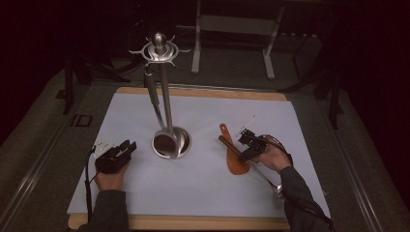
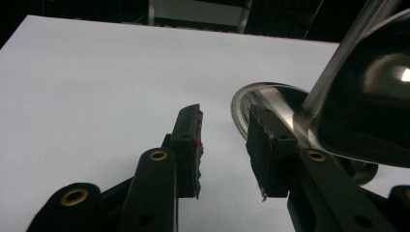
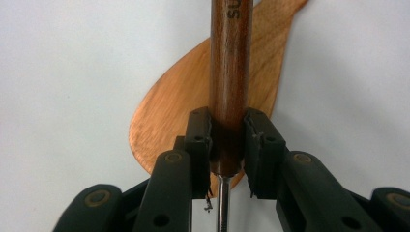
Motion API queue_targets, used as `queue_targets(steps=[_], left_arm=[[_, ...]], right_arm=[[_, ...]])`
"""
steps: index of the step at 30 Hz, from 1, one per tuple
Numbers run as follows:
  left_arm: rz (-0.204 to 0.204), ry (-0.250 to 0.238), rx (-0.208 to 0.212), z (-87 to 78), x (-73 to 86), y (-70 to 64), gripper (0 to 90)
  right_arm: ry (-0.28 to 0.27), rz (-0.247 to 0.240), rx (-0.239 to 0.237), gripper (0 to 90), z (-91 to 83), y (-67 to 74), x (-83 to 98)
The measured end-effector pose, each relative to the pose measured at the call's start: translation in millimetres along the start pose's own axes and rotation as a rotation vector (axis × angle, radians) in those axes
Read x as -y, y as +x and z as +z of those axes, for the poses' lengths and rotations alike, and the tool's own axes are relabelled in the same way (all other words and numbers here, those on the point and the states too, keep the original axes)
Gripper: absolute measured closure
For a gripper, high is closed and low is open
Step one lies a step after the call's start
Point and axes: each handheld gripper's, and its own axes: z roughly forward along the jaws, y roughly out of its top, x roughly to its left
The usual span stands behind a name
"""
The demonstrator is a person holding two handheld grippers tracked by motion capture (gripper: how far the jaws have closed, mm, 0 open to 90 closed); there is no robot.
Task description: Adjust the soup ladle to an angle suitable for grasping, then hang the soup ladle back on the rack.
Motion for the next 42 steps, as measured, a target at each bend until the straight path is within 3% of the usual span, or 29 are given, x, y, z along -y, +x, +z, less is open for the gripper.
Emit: queue_targets(steps=[10,16,31,42], left_arm=[[-0.003,0.000,0.000,0.1,0.0,0.3,66.3],[-0.004,-0.001,0.000,0.4,0.0,0.7,66.3],[-0.003,-0.001,0.003,0.4,-0.1,0.6,66.3],[-0.003,0.000,0.002,0.3,-0.1,0.4,66.3]], right_arm=[[-0.049,-0.033,-0.021,74.1,-6.0,5.2,-1.5],[-0.111,-0.034,-0.067,74.1,-13.5,3.9,0.3],[-0.169,-0.031,-0.089,74.1,-17.6,2.1,1.6],[-0.285,-0.059,-0.125,74.1,-23.7,4.7,3.1]])
